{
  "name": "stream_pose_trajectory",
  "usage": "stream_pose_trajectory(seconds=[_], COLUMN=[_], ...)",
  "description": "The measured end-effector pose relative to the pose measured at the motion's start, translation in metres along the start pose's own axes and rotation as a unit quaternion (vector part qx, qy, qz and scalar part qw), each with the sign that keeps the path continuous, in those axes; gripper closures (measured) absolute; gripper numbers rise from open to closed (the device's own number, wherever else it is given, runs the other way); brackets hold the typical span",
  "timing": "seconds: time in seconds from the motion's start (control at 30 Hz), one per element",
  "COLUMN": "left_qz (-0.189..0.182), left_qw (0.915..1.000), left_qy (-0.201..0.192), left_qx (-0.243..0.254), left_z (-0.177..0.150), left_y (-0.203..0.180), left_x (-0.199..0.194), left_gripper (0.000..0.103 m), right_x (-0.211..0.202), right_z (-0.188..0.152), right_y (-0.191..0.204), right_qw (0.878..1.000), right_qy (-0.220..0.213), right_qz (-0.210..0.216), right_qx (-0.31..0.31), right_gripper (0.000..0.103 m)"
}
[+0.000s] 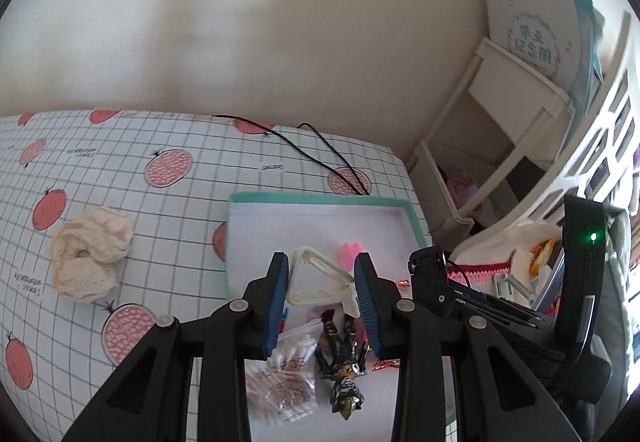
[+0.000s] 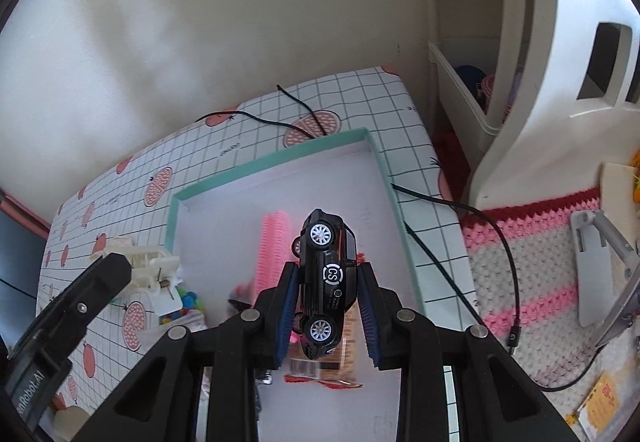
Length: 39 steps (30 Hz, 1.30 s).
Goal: Organize objects
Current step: 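Lower the white clip into the tray while the right gripper lowers the toy car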
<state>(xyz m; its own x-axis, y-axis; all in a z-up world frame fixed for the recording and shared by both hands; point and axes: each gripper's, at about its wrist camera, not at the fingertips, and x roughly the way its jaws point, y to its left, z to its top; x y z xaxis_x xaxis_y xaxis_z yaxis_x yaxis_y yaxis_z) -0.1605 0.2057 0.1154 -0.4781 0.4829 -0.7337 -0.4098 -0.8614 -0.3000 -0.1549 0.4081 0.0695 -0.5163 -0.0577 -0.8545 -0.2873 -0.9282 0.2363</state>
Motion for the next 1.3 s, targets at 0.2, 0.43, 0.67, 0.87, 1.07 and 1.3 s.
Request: stream_pose_trajectory(seconds=[0.2,0.43,0.67,0.87,1.07,1.3], left_qz=[-0.003,0.009,0.023,0.031,0.034,0.035], left_qw=[0.9999,0.9996,0.9992,0.9985,0.9975,0.9957], left_qy=[-0.003,0.004,0.026,0.041,0.06,0.086], left_qx=[0.017,0.025,0.019,0.018,0.015,0.006], left_z=[-0.009,-0.016,-0.023,-0.025,-0.024,-0.025], left_y=[-0.009,-0.009,-0.005,-0.003,-0.004,-0.001], left_x=[0.02,0.037,0.047,0.051,0.051,0.053], left_gripper=[0.068,0.068,0.068,0.068,0.068,0.067], right_x=[0.005,0.009,0.02,0.025,0.028,0.028], right_z=[-0.002,-0.002,-0.006,-0.009,-0.009,-0.008], right_y=[-0.011,-0.012,-0.014,-0.016,-0.015,-0.014], right_qw=[1.0,1.0,0.999,0.998,0.998,0.997], right_qy=[0.003,0.0,0.019,0.029,0.035,0.037], right_qz=[-0.001,-0.026,-0.047,-0.057,-0.06,-0.061], right_qx=[0.013,0.008,-0.006,-0.006,-0.008,-0.007], right_gripper=[0.072,0.072,0.072,0.072,0.072,0.071])
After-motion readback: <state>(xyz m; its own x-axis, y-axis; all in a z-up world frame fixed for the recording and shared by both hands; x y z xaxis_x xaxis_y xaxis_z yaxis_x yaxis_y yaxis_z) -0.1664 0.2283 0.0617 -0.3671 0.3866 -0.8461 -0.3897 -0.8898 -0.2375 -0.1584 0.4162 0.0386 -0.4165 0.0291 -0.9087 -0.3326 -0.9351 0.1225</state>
